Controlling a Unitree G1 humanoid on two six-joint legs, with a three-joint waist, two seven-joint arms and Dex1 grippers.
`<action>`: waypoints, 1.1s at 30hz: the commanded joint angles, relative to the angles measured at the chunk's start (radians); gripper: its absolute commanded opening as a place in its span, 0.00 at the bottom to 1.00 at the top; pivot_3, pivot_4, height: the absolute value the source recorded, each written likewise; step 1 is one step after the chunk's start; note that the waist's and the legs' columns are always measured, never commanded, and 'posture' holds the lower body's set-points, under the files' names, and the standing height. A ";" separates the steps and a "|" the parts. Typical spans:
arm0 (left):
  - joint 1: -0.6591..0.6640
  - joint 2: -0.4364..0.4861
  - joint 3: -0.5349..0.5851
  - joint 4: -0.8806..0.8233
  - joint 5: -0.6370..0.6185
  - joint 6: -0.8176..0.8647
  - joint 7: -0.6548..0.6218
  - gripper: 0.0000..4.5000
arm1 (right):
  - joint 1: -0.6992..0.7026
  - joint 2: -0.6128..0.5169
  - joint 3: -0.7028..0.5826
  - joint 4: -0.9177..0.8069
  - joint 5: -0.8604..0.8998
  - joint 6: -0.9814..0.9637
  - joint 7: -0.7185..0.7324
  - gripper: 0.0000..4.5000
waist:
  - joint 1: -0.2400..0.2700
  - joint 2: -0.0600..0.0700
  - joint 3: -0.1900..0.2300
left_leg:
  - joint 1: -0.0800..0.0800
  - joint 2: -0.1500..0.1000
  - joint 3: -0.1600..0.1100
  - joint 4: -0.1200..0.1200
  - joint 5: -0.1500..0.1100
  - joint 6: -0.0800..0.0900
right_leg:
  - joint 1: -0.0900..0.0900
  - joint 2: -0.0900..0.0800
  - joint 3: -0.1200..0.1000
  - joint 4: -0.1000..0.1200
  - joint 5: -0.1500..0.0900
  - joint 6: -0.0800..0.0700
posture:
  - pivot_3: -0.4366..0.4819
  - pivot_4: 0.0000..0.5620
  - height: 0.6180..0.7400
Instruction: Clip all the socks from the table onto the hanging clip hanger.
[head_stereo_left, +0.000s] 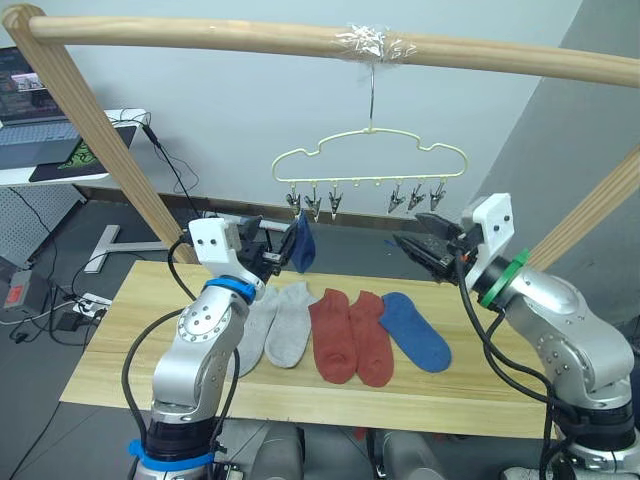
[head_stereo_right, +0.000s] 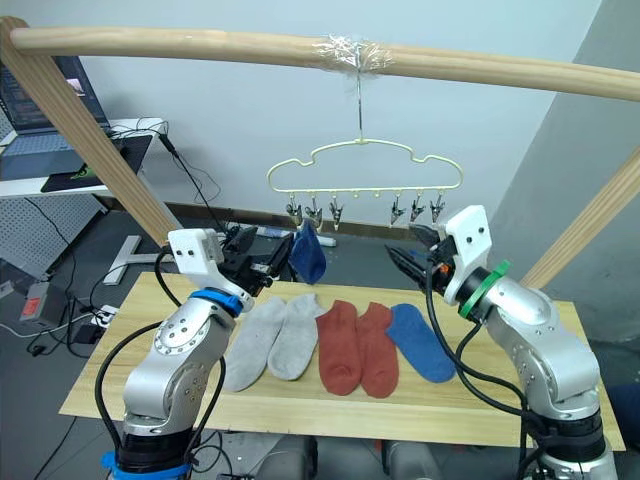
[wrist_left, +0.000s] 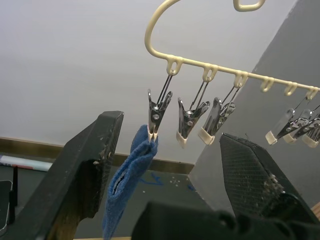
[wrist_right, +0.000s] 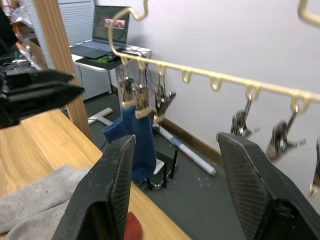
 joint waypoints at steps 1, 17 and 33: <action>-0.045 -0.018 -0.021 0.023 0.021 -0.020 -0.005 0.65 | -0.055 -0.019 -0.028 -0.029 0.041 0.005 0.020 0.61 | 0.000 0.000 0.002 | 0.000 0.000 0.000 0.000 0.000 0.000 | 0.000 0.000 0.000 0.000 0.000 0.000 | 0.49 0.38 1.00; -0.136 -0.062 -0.086 0.137 0.087 -0.007 -0.021 0.52 | -0.121 -0.143 -0.050 -0.031 0.189 0.075 0.137 0.65 | -0.002 0.004 0.022 | -0.001 0.000 0.000 -0.001 0.000 0.000 | 0.000 0.000 0.000 -0.001 0.000 0.000 | 0.47 0.42 1.00; -0.256 -0.116 -0.071 0.319 0.204 -0.077 0.070 0.52 | -0.115 -0.174 -0.053 -0.052 0.193 0.085 0.105 0.96 | -0.003 0.003 0.039 | -0.002 0.000 0.000 -0.002 0.000 0.000 | -0.001 0.000 0.000 -0.003 0.000 0.001 | 0.44 0.45 1.00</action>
